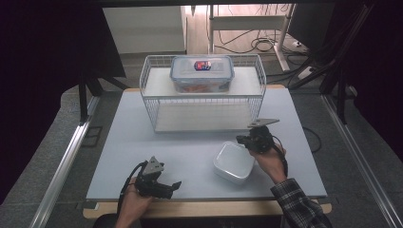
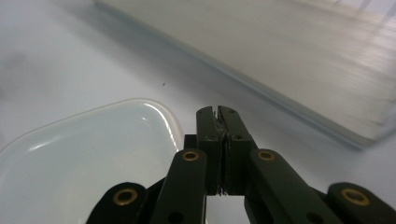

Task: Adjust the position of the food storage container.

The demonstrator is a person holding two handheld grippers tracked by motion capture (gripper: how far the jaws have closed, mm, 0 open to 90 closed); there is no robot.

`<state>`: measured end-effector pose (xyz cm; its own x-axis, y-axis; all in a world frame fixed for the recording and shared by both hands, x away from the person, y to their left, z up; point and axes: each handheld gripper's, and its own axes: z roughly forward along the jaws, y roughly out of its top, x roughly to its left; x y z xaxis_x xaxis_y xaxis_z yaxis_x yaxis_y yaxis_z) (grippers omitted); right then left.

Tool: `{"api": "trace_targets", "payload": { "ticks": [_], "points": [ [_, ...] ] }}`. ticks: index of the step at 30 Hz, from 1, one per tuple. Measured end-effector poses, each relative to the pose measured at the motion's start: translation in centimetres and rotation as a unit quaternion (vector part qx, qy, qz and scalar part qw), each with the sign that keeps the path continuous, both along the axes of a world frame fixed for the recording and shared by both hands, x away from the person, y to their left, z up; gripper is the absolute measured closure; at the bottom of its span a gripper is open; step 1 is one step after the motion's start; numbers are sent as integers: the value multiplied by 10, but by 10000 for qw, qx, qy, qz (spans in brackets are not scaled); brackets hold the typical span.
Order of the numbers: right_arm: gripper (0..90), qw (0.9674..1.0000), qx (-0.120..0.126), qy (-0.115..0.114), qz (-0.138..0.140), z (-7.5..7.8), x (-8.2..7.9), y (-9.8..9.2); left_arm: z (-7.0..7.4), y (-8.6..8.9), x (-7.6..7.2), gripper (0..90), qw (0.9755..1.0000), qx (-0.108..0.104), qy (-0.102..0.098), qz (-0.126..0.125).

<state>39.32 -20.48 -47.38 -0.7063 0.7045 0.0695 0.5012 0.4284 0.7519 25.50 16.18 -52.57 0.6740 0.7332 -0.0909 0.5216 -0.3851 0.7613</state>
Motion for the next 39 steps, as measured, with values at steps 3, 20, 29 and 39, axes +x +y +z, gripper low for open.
{"api": "trace_targets", "payload": {
  "ticks": [3,20,29,39],
  "points": [
    [883,9997,114,-152,-141,9,-16,-21,1,0,0,42,10000,-25,16,24],
    [895,9983,-309,332,-373,-15,-70,-44,8,0,13,37,9994,-213,22,277],
    [894,9986,-288,420,-130,-21,-47,-15,14,-17,45,343,9992,-204,-97,341],
    [892,9983,-262,437,277,-23,-47,21,12,-38,56,736,9999,82,91,87]
  ]
}}
